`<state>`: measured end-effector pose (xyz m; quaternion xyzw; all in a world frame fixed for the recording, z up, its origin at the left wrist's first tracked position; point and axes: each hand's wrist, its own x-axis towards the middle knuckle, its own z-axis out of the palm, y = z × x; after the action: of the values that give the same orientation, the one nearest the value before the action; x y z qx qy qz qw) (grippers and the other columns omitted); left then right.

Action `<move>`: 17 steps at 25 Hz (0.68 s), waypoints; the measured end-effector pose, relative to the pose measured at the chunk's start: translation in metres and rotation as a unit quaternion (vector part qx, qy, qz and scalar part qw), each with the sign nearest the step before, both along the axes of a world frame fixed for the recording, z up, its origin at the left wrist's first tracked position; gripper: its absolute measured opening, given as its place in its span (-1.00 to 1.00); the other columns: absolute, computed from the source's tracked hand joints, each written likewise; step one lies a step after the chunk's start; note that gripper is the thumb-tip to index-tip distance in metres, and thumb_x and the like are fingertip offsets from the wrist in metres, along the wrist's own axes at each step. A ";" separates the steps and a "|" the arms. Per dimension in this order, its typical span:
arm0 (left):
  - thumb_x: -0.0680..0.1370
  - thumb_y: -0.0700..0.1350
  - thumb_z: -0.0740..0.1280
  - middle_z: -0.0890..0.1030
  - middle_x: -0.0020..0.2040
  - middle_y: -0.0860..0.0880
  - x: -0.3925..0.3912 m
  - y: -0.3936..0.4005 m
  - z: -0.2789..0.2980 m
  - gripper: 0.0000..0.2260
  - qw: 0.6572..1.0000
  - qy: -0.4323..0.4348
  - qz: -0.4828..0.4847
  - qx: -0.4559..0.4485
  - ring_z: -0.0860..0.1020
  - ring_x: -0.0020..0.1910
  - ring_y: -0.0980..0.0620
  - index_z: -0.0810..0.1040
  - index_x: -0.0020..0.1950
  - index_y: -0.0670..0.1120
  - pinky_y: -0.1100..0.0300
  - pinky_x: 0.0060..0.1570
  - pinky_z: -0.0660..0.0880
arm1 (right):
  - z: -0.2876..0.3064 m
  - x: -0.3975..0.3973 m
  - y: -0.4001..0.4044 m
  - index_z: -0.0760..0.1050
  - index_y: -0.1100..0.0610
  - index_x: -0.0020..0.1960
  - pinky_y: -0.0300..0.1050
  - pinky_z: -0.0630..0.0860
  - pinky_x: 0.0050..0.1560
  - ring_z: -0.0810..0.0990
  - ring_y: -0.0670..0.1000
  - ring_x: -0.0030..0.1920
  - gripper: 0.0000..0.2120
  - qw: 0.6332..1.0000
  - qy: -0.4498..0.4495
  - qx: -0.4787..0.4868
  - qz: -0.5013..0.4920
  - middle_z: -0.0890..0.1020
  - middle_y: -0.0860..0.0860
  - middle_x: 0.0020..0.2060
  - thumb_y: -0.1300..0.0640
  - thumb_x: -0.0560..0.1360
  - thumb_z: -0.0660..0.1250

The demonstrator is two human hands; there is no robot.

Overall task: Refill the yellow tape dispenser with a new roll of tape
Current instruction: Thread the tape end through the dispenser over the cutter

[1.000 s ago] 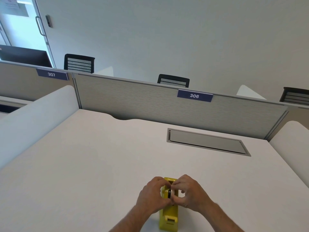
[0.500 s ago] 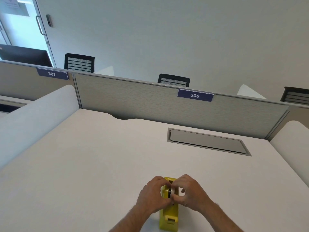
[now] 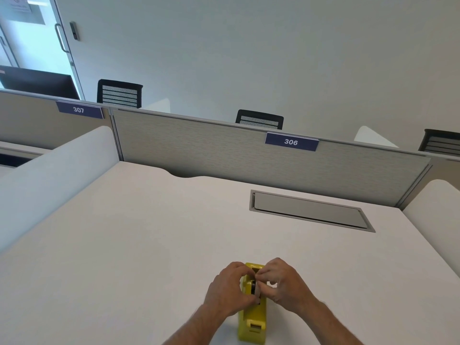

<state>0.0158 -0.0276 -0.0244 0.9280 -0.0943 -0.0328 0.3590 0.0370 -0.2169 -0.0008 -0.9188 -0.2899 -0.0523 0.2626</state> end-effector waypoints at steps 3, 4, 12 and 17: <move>0.30 0.29 0.50 0.46 0.28 0.23 -0.001 0.000 0.000 -0.49 1.000 0.002 0.002 -0.001 0.49 0.12 0.17 0.53 0.20 0.20 0.15 0.14 0.56 | -0.002 -0.002 -0.002 0.69 -0.10 -0.02 -0.40 0.42 -0.18 0.47 -0.22 -0.01 -0.81 1.000 0.004 -0.002 -0.009 0.70 -0.26 -0.12 -0.10 0.42 0.41; 0.30 0.29 0.50 0.46 0.28 0.23 0.000 0.000 0.000 -0.49 1.000 0.002 0.003 0.000 0.49 0.12 0.16 0.53 0.20 0.20 0.16 0.14 0.56 | -0.002 -0.002 -0.002 0.69 -0.10 0.00 -0.40 0.43 -0.17 0.48 -0.23 -0.01 -0.81 1.000 0.006 0.001 -0.011 0.70 -0.26 -0.11 -0.10 0.42 0.41; 0.28 0.30 0.47 0.45 0.29 0.25 0.000 0.002 0.000 -0.48 1.000 0.012 -0.005 -0.015 0.49 0.09 0.18 0.52 0.21 0.25 0.20 0.12 0.56 | 0.000 -0.001 -0.002 0.65 -0.14 0.02 -0.25 0.57 -0.19 0.47 -0.19 0.02 -0.78 0.999 0.031 0.007 -0.028 0.66 -0.33 -0.15 -0.09 0.39 0.40; 0.29 0.28 0.46 0.42 0.36 0.23 0.000 0.005 0.000 -0.46 0.999 0.021 -0.017 -0.021 0.49 0.10 0.17 0.51 0.25 0.29 0.32 0.06 0.51 | -0.003 -0.005 -0.001 0.65 -0.12 0.02 -0.19 0.57 -0.15 0.47 -0.17 0.01 -0.73 1.000 0.019 -0.007 -0.022 0.68 -0.30 -0.11 -0.14 0.35 0.43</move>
<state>0.0155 -0.0223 -0.0246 0.9177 -0.1032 -0.0563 0.3795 0.0316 -0.2180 -0.0042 -0.9278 -0.2647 -0.0385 0.2603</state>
